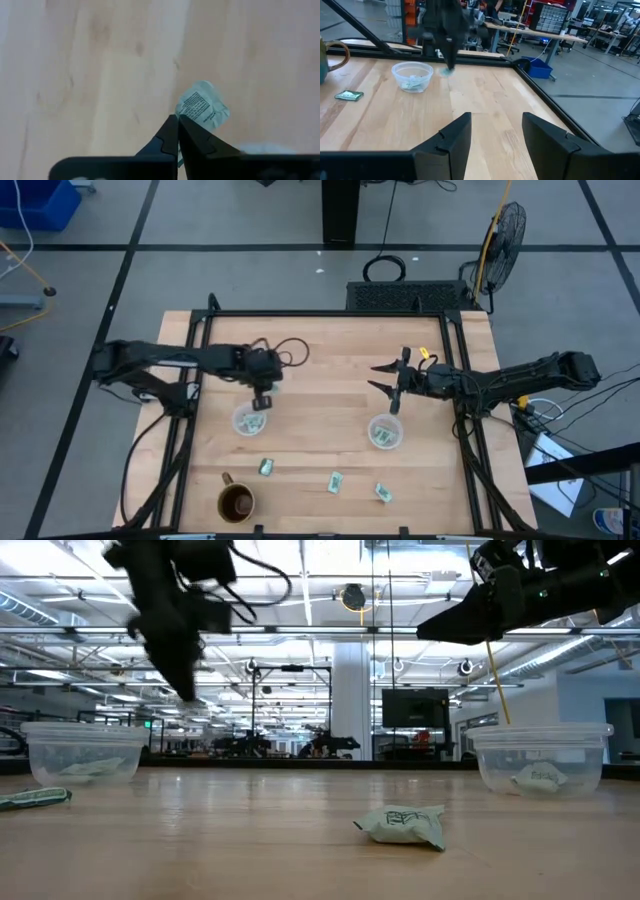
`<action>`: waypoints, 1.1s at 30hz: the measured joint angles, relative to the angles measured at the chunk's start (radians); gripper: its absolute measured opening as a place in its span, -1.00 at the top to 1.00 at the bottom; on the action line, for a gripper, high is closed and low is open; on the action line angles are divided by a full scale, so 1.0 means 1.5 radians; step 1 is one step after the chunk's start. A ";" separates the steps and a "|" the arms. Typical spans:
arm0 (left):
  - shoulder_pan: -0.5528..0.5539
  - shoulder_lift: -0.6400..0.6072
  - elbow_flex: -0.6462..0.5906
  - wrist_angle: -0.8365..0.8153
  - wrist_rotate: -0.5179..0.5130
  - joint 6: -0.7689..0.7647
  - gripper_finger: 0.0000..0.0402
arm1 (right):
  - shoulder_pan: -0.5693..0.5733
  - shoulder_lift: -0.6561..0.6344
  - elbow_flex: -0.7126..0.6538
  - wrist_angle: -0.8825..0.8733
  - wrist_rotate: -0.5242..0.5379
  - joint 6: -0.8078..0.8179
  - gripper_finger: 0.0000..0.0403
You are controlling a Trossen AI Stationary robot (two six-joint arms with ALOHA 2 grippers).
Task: Pick and place Stevia / Truvia into bins
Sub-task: Put the light green stevia packet into the left transparent container, then put the light green stevia packet into the right transparent container
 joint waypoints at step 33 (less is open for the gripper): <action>-0.220 -0.076 -0.160 0.009 0.003 -0.319 0.62 | 0.000 0.000 0.000 -0.030 0.000 0.030 0.15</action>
